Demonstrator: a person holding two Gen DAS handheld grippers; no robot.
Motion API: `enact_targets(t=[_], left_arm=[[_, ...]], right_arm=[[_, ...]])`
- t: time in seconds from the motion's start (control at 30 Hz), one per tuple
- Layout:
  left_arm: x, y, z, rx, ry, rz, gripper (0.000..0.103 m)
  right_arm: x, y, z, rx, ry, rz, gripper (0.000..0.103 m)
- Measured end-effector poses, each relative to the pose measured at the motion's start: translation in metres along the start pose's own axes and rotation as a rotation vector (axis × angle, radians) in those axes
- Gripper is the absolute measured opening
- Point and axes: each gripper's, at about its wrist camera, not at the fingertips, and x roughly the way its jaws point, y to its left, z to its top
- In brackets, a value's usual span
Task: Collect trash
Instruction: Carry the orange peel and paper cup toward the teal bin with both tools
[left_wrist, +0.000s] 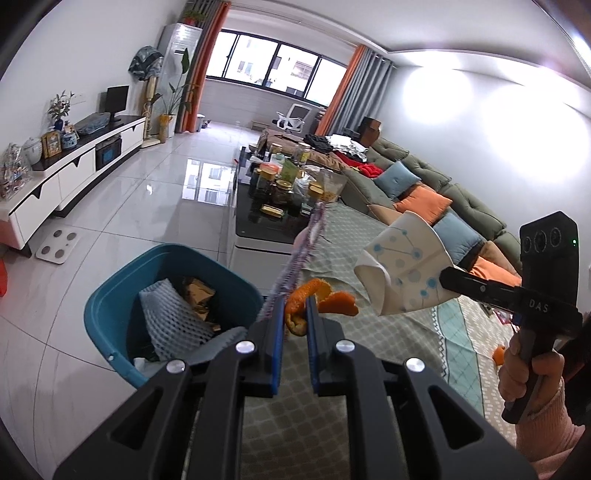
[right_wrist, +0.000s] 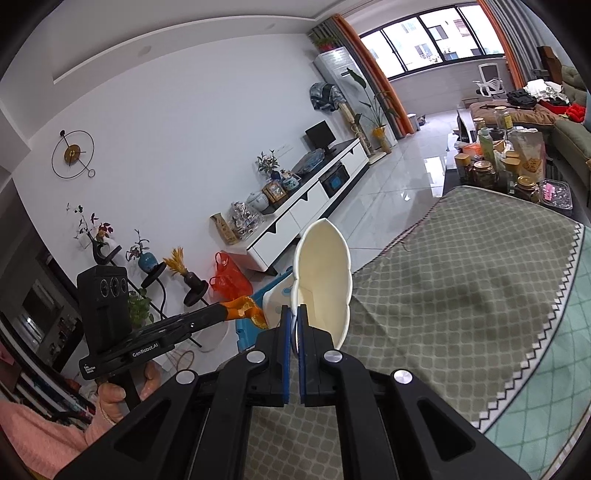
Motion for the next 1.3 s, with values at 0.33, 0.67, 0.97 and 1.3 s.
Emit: enact_targets(t=[0.33, 0.67, 0.97, 1.3], left_arm=[[-0.001, 0.022, 0.002, -0.033, 0.001, 0.045, 0.013], [0.001, 0.045, 0.0, -0.069, 0.006, 0.094, 0.013], [0.004, 0.062, -0.003, -0.105, 0.015, 0.12, 0.013], [0.013, 0.078, -0.008, -0.145, 0.039, 0.136, 0.013]], right_arm=[[0.026, 0.01, 0.008, -0.03, 0.041, 0.026, 0.004], [0.054, 0.017, 0.013, -0.047, 0.082, 0.029, 0.004], [0.075, 0.024, 0.016, -0.063, 0.117, 0.028, 0.004], [0.106, 0.03, 0.02, -0.063, 0.159, 0.013, 0.004]])
